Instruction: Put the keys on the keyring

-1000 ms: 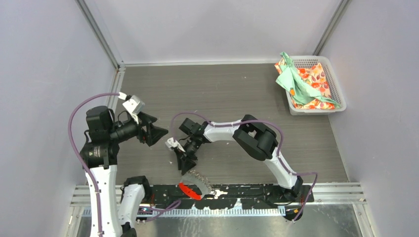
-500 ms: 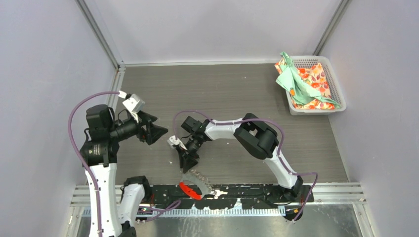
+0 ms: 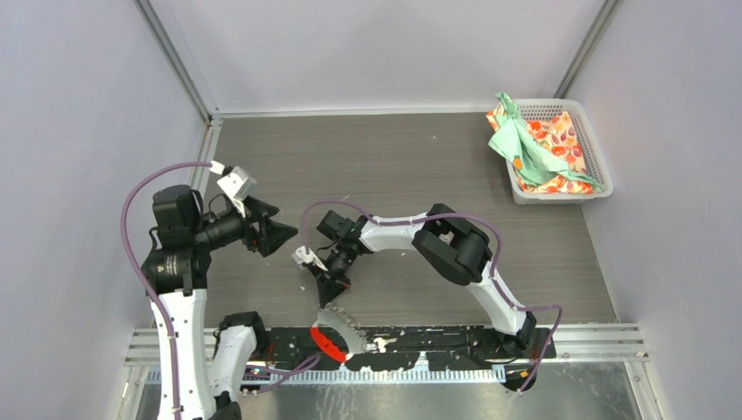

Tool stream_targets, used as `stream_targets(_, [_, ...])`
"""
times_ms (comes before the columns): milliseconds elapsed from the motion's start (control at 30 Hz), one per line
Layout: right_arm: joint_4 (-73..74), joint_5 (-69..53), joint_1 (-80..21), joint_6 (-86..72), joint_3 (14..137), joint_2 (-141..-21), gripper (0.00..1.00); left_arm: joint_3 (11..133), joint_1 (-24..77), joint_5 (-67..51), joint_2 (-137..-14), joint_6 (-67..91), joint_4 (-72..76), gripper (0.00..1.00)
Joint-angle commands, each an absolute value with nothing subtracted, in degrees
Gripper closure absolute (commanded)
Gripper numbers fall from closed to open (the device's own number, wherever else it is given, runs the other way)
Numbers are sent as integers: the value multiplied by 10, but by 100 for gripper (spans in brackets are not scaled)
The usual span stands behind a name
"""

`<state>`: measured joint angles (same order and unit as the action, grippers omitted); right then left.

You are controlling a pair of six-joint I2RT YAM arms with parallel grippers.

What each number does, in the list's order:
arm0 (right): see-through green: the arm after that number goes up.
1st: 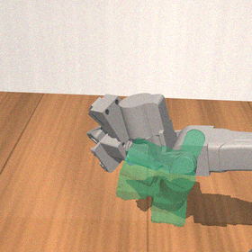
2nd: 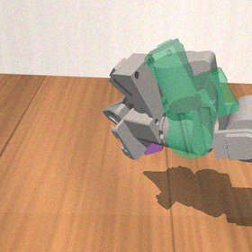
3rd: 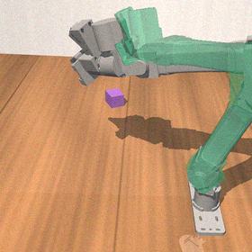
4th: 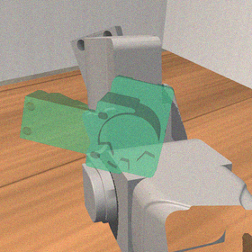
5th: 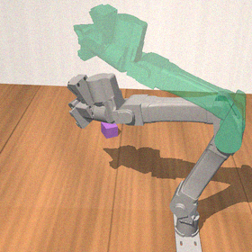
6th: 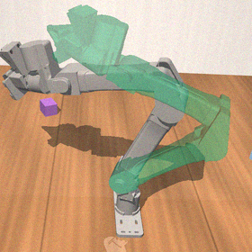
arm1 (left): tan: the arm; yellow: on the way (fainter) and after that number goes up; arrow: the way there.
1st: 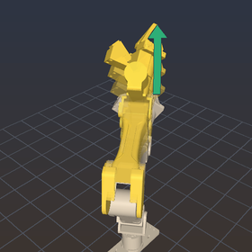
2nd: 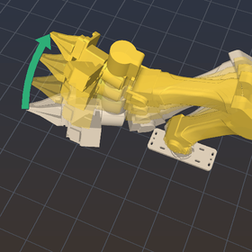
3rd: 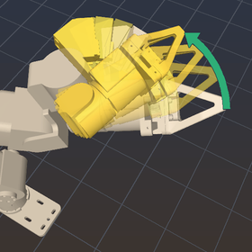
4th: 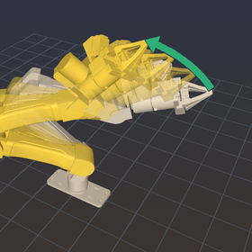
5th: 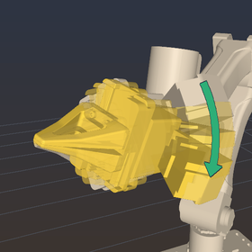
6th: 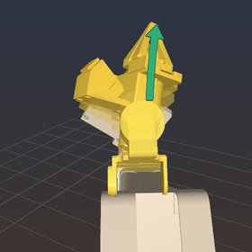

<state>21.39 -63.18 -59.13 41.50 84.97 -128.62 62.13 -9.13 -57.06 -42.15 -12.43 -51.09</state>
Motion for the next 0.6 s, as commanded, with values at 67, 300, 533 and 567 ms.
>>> stream_targets(67, [208,-612,-580,404,860,-1256,99,627,-94,-598,-415,-127,-503,29])
stream_targets(300, [131,-579,-538,329,815,-1170,99,610,-93,-618,-418,-162,-519,33])
stream_targets(533, [118,-472,-472,239,773,-980,99,622,10,-563,-448,-233,-554,36])
stream_targets(567, [134,-458,-472,238,770,-957,99,636,44,-537,-457,-239,-557,34])
